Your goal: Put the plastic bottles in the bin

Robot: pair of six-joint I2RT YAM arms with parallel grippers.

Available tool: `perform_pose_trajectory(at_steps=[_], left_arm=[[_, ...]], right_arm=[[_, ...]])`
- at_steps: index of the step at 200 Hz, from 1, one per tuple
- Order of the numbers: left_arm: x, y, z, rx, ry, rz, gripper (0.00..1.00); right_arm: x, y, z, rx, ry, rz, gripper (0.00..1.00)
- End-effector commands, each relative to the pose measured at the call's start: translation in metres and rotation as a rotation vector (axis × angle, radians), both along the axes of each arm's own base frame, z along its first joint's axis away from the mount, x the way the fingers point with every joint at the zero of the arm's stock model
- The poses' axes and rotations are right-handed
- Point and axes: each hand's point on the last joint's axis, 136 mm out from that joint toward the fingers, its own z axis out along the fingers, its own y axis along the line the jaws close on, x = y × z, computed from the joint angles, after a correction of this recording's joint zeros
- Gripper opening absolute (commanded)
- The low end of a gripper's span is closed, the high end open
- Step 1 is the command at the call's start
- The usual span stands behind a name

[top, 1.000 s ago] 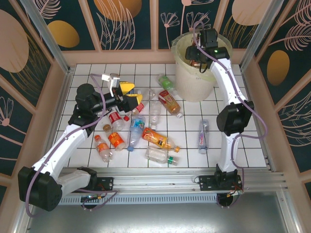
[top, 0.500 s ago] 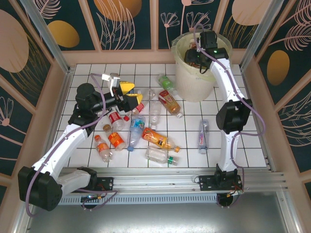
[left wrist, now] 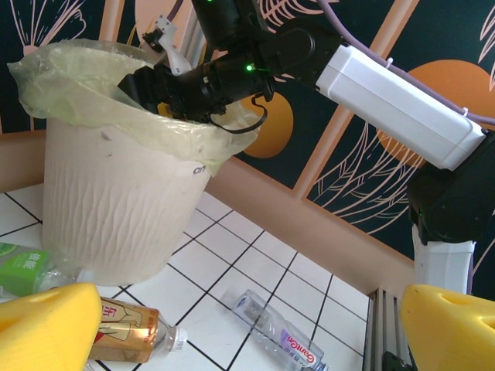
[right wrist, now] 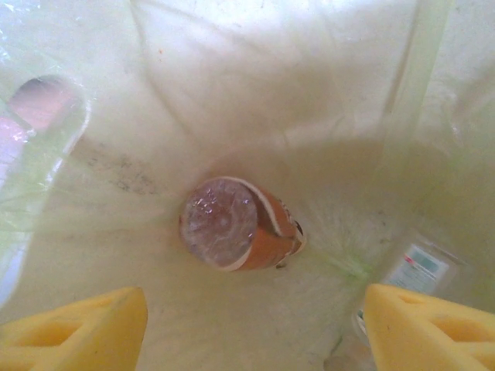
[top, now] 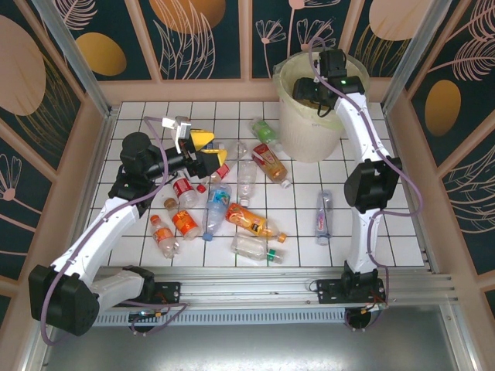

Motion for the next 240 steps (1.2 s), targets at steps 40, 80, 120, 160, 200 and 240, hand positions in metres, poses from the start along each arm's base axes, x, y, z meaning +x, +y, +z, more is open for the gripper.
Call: perform_pose_trajectory(at_steps=[40, 80, 120, 160, 200, 240], left_arm=[[-0.001, -0.002, 0.011, 0.003, -0.045, -0.007, 0.99], [-0.001, -0.002, 0.011, 0.005, -0.048, -0.005, 0.99], [-0.001, -0.002, 0.011, 0.002, -0.046, -0.007, 0.99], [-0.001, -0.002, 0.012, 0.001, -0.048, -0.005, 0.98], [-0.003, -0.002, 0.014, -0.002, -0.05, -0.011, 0.99], [-0.004, -0.001, 0.017, -0.006, -0.055, -0.01, 0.99]], right_arm=[[-0.005, -0.013, 0.046, -0.013, -0.122, -0.045, 0.74], [-0.022, -0.016, 0.078, -0.017, -0.237, -0.032, 0.74], [-0.047, -0.011, 0.104, -0.005, -0.336, 0.015, 0.73], [-0.082, 0.002, 0.113, 0.004, -0.373, 0.097, 0.72], [-0.128, 0.033, 0.106, -0.034, -0.384, 0.201, 0.72], [-0.175, 0.062, 0.079, -0.049, -0.317, 0.299, 0.72]])
